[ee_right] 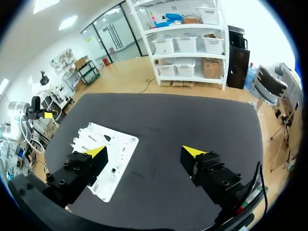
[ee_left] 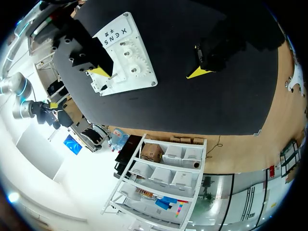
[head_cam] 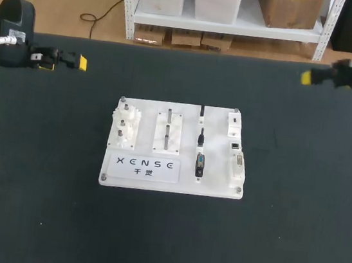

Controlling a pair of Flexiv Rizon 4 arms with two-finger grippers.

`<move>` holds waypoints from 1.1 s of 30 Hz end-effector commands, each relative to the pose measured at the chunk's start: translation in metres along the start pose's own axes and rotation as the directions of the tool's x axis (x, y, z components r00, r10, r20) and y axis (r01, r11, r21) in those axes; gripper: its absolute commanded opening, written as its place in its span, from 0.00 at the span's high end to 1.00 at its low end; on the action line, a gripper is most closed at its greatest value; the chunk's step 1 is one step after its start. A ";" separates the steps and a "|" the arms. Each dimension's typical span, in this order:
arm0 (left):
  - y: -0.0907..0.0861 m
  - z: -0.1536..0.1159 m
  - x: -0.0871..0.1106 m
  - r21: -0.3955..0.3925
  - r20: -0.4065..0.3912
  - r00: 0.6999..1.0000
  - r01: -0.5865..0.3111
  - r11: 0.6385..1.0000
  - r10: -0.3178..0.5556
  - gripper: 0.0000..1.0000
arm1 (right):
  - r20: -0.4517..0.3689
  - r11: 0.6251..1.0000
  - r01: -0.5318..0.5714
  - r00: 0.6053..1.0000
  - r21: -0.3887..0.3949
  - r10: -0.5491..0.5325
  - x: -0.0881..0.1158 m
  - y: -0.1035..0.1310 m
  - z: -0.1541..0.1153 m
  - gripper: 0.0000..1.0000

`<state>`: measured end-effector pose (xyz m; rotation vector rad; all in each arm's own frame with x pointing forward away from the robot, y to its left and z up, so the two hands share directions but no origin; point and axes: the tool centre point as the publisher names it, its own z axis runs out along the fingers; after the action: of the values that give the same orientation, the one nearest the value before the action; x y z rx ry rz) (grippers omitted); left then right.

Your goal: Insert the USB connector, Ethernet cable, and multi-pin plug into their matching sockets one by one.

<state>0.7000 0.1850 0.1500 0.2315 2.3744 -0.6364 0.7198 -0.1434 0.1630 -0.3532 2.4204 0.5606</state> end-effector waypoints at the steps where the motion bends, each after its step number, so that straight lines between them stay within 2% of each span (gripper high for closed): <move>1: 0.000 0.000 0.000 0.000 0.000 1.000 0.000 1.000 0.000 0.00 | -0.037 0.996 0.012 0.999 0.085 -0.009 -0.014 0.025 0.035 0.00; 9: 0.000 0.000 0.000 0.000 0.000 1.000 0.000 1.000 0.000 0.00 | -0.161 0.981 0.013 0.987 0.193 0.019 -0.015 0.066 0.086 0.00; 16: 0.000 0.000 0.000 0.000 0.000 1.000 0.000 1.000 0.000 0.00 | -0.246 0.981 0.037 0.969 0.192 0.012 -0.012 0.103 0.122 0.00; 22: 0.000 0.000 0.000 0.000 0.000 1.000 0.000 1.000 0.000 0.00 | -0.305 0.974 0.017 0.951 0.226 0.055 0.002 0.118 0.146 0.00; 33: 0.000 0.000 0.000 0.000 0.000 1.000 0.000 1.000 0.000 0.00 | -0.373 0.952 -0.053 0.913 0.300 0.168 0.034 0.126 0.183 0.00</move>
<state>0.7000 0.1849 0.1500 0.2315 2.3744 -0.6365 0.7329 0.0404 0.0585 -0.2258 2.8669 0.2142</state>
